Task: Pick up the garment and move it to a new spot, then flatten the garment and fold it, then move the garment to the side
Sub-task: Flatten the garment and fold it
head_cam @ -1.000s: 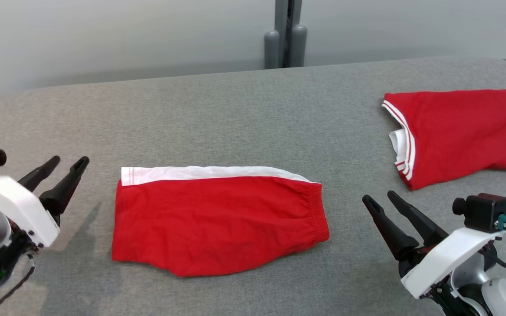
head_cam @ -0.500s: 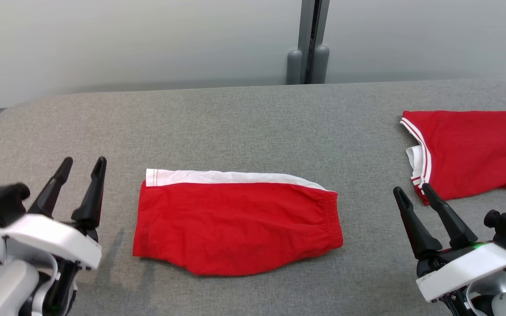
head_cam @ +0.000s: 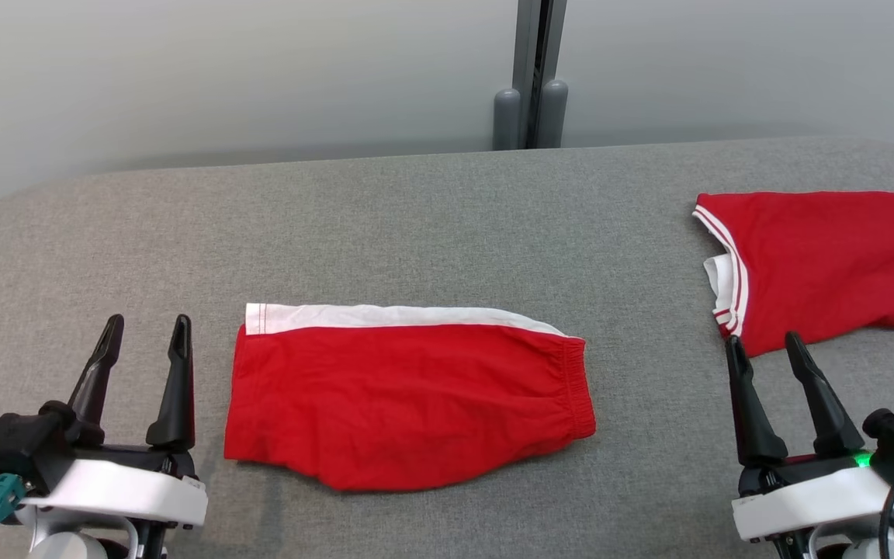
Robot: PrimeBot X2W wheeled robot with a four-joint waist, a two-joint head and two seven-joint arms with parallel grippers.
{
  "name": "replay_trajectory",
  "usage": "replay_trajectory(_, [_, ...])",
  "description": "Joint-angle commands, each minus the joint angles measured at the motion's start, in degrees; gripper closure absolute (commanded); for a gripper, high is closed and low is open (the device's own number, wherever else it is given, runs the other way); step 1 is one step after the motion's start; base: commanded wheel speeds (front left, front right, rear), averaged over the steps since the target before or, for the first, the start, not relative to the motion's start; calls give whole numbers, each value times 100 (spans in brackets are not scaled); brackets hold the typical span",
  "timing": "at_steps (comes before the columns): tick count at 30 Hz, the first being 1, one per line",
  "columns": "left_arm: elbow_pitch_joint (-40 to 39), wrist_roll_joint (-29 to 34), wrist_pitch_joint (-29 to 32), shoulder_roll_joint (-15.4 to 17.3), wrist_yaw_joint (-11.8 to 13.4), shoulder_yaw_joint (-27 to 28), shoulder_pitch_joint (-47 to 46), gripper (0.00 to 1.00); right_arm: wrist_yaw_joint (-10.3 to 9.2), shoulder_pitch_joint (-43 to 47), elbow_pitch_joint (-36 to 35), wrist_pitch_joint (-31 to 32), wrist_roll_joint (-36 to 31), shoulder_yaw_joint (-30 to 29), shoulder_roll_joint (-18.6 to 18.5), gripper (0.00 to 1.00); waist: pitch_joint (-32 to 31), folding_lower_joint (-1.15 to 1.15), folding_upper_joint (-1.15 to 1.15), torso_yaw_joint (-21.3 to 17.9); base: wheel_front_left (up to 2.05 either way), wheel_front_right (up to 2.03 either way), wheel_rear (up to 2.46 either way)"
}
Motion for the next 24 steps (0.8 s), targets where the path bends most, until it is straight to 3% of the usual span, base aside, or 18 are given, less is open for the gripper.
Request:
replay_trajectory(1, [-21,201,-7,-177,-107,222,123,0,4,48,56,-88,-94,-24,23,0,-16,0,0,3,0,0,0])
replay_trajectory(8, [13,771,-8,-841,-626,797,326,0,4,-120,302,-60,-90,139,4,0,48,0,0,87,0,0,0])
replay_trajectory(14, [159,1012,-6,-1170,-961,1036,349,0,4,-251,394,91,71,208,-69,0,29,0,0,180,0,0,0])
replay_trajectory(20, [335,1230,-6,-1456,-1283,1243,297,0,4,-373,600,566,345,492,-126,0,13,0,0,328,0,0,0])
replay_trajectory(24, [427,1333,-5,-1588,-1425,1349,233,0,4,-573,834,1207,842,821,-146,0,8,0,0,410,0,0,0])
